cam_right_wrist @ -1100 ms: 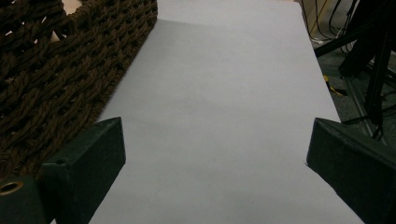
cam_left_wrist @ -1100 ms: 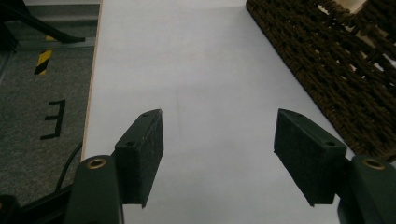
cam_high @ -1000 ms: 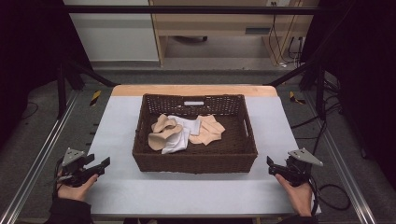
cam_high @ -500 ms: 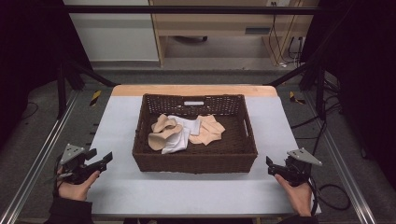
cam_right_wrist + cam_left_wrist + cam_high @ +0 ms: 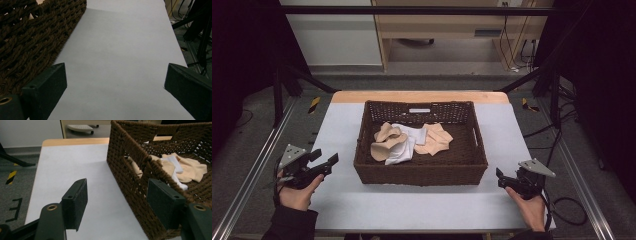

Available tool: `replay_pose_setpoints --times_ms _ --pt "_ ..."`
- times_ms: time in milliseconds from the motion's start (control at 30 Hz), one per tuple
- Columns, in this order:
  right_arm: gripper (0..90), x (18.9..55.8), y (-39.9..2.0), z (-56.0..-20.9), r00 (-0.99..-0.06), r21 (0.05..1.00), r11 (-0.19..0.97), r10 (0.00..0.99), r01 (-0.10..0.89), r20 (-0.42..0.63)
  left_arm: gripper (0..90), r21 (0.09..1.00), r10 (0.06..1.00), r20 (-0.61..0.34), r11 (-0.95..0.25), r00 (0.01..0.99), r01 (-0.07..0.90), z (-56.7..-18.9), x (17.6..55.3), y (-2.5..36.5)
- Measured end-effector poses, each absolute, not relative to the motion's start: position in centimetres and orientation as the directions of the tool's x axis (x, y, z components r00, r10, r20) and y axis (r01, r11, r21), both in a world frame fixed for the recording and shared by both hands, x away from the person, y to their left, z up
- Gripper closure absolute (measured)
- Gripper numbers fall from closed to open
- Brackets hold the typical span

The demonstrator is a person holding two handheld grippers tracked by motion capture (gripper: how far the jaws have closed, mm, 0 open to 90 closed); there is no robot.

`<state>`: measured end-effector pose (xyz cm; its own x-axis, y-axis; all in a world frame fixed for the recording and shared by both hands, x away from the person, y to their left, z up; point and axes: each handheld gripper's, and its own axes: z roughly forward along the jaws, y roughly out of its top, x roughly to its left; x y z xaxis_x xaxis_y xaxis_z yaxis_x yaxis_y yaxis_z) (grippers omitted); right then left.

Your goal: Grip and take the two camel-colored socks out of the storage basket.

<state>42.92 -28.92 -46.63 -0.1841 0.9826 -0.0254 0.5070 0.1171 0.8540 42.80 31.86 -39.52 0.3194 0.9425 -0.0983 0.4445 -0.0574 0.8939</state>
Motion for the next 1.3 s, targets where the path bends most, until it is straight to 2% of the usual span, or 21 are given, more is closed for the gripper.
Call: replay_pose_setpoints --times_ms 500,1300 --pt "4.7 42.9 -29.0 -46.6 -0.181 0.853 0.124 0.983 0.508 -0.035 33.0 0.918 0.923 -0.109 -0.048 0.369 0.393 -36.1 45.4 28.9" --pt "4.8 43.0 -29.0 -46.7 -0.175 0.850 0.121 0.984 0.512 -0.034 37.1 0.924 0.895 -0.077 -0.101 0.440 0.369 -33.3 48.5 23.1"
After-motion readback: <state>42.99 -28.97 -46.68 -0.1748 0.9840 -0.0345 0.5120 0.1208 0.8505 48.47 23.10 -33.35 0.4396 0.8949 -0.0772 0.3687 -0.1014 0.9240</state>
